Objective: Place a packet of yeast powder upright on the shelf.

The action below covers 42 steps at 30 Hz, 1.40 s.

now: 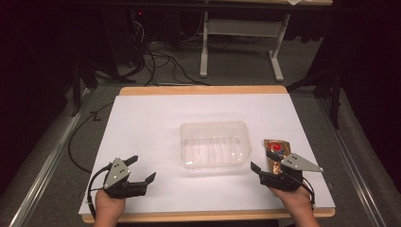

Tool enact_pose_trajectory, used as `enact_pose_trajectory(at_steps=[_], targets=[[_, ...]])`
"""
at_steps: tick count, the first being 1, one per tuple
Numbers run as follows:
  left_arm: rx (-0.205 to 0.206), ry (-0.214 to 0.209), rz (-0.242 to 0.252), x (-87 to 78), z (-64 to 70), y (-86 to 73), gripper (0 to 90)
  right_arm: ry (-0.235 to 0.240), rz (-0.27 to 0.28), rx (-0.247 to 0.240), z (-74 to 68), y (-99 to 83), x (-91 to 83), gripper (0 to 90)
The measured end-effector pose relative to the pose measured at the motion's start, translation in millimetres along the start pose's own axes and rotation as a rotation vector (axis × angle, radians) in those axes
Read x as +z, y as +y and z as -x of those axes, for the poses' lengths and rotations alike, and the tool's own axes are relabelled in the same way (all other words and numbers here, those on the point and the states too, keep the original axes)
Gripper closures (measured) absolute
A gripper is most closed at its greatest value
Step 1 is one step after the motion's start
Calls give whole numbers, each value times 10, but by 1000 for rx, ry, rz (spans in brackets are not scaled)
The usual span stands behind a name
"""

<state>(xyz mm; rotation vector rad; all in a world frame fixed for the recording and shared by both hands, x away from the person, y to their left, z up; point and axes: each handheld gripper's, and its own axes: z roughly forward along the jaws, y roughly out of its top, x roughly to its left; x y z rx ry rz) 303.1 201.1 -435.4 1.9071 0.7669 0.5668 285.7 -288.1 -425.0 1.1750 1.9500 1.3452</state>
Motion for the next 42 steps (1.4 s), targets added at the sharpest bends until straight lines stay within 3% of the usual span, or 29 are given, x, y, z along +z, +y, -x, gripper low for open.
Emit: enact_pose_trajectory(at_steps=[7,12,17,24,28,30,32,35,42], targets=[[1,0,-1,-7,1,1,153,-12,-19,18,132,0,-82,415],[-1,1,-2,-6,-2,2,153,-71,-20,42,263,-16,-163,443],[2,3,1,-18,6,5,153,-121,-64,50,416,-87,-214,475],[-2,5,-1,-23,-5,1,153,-188,-93,93,627,-171,-355,595],[0,7,3,-28,-3,3,153,-230,-130,115,724,-237,-418,677],[6,1,4,-30,5,4,153,-308,-182,134,837,-327,-490,835],[13,-4,-7,-11,5,4,153,-346,-209,153,901,-369,-511,900],[11,-6,-8,5,9,5,152,-352,-279,188,996,-453,-459,900],[15,-5,-5,-7,7,5,153,-312,-374,182,1008,-532,-349,900]])
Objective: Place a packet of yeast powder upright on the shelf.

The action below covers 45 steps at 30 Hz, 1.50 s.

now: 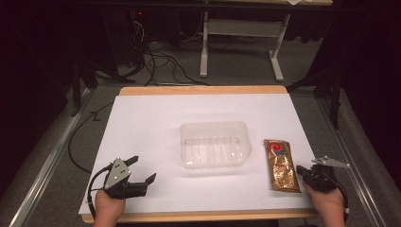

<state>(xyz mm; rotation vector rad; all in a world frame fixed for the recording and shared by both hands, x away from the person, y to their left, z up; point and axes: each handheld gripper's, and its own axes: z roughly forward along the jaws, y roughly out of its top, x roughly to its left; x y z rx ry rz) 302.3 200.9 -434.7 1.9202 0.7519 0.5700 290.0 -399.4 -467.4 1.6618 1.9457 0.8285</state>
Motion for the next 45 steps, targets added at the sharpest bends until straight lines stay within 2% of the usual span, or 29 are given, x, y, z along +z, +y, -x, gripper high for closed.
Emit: enact_pose_trajectory(at_steps=[5,13,18,21,27,30,37,42,43,45], targets=[[-3,-2,-2,6,5,0,153,18,-5,-26,-55,8,13,900],[-2,-3,-4,13,9,-2,153,36,-15,-39,-77,4,17,900],[-4,-3,-5,19,8,-4,153,57,-18,-77,-142,19,30,900],[-4,-5,-5,21,11,-4,153,72,-29,-97,-207,30,38,900],[-6,-4,-2,16,5,-4,153,120,-39,-168,-378,62,56,900],[-2,-4,1,4,7,0,153,153,-31,-171,-432,74,67,900],[0,-5,-3,17,11,1,152,200,-26,-214,-599,112,107,900],[-2,-1,-3,16,9,-2,153,210,-25,-225,-619,121,98,900],[0,-1,-3,14,10,-1,153,218,-14,-193,-587,114,79,900],[0,-2,-4,15,12,-2,153,220,-1,-175,-550,112,67,900]])
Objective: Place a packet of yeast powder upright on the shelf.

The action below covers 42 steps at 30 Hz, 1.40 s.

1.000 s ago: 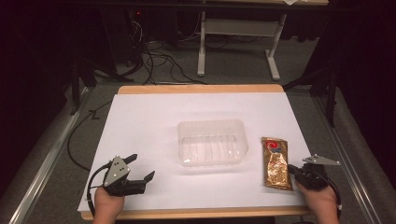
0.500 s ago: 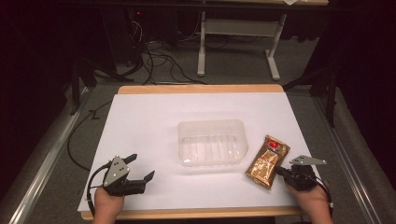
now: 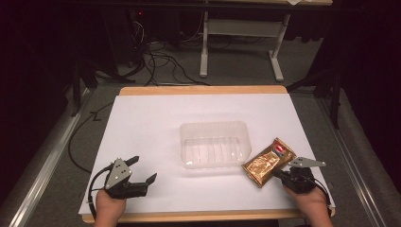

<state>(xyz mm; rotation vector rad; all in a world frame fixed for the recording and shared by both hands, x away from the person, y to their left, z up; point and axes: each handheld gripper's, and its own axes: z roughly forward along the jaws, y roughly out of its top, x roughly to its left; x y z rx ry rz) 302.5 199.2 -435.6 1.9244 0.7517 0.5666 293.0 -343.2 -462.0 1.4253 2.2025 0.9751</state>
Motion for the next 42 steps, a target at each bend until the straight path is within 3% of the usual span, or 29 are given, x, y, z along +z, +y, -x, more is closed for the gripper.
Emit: enact_pose_trajectory(at_steps=[5,11,16,21,27,35,42], targets=[[-1,3,0,9,-1,-1,153,-5,44,47,75,-7,-53,895],[2,2,-3,13,0,-1,153,-68,110,140,246,-16,-110,743],[5,3,-4,16,0,0,153,-101,163,199,385,-11,-132,668],[8,0,-11,38,12,-3,153,-117,196,274,544,4,-120,627],[16,-6,-21,63,32,-2,153,-141,204,330,699,27,-67,579],[16,-3,-29,77,33,-10,153,-107,215,442,927,93,53,439],[16,-4,-37,92,30,-14,153,-58,197,507,981,71,93,360]])
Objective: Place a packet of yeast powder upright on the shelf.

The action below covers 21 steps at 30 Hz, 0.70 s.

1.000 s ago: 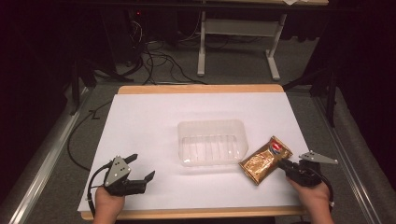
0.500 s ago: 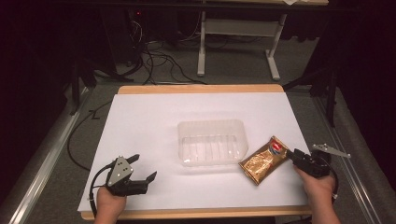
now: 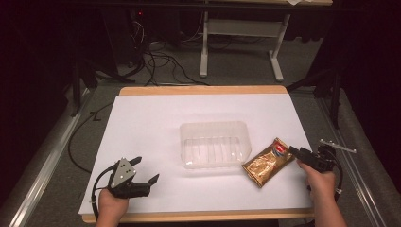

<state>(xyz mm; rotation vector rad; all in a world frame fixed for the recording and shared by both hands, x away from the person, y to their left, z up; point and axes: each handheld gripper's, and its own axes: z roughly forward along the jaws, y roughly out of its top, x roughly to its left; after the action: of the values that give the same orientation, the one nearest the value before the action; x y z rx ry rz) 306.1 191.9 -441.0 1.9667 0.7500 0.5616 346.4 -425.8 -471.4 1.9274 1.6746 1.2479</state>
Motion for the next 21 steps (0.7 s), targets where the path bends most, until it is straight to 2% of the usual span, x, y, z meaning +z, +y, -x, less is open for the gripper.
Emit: enact_pose_trajectory(at_steps=[2,3,11,15,19,21], targets=[[1,1,-3,4,5,0,153,13,-4,15,14,-5,4,346],[2,1,-1,1,12,2,153,33,-13,42,25,-12,14,328],[2,0,-2,-1,21,-1,153,69,-35,72,54,-41,36,331],[1,4,-1,-1,17,0,153,90,-32,107,61,-55,35,345],[7,2,-3,3,15,2,153,164,-47,134,71,-81,58,386],[7,1,-3,9,14,2,153,181,-46,145,76,-83,65,421]])
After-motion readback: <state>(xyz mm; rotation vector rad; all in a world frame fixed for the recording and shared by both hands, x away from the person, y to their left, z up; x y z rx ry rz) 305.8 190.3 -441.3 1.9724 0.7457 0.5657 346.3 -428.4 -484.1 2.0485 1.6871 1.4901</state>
